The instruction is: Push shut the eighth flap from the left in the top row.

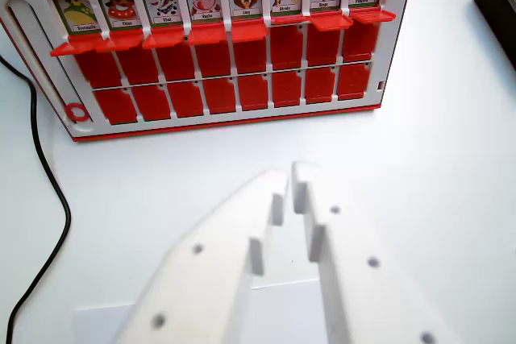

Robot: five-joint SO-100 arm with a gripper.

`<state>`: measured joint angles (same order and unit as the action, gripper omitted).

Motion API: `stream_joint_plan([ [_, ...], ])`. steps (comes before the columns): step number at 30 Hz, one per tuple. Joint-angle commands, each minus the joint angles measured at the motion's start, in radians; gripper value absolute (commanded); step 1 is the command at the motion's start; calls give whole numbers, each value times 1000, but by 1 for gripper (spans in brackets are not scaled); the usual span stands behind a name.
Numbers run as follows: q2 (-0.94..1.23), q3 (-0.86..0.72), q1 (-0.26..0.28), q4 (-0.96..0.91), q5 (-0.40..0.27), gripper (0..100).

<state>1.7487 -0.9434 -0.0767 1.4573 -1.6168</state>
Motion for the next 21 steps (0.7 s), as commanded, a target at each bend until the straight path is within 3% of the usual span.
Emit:
stream_joint_plan([
  [1, 87, 11, -3, -26, 8, 0],
  [15, 95, 0, -5, -32, 18, 0],
  [17, 94, -28, -20, -32, 31, 0],
  [21, 58, -156, -95, -129, 117, 0],
])
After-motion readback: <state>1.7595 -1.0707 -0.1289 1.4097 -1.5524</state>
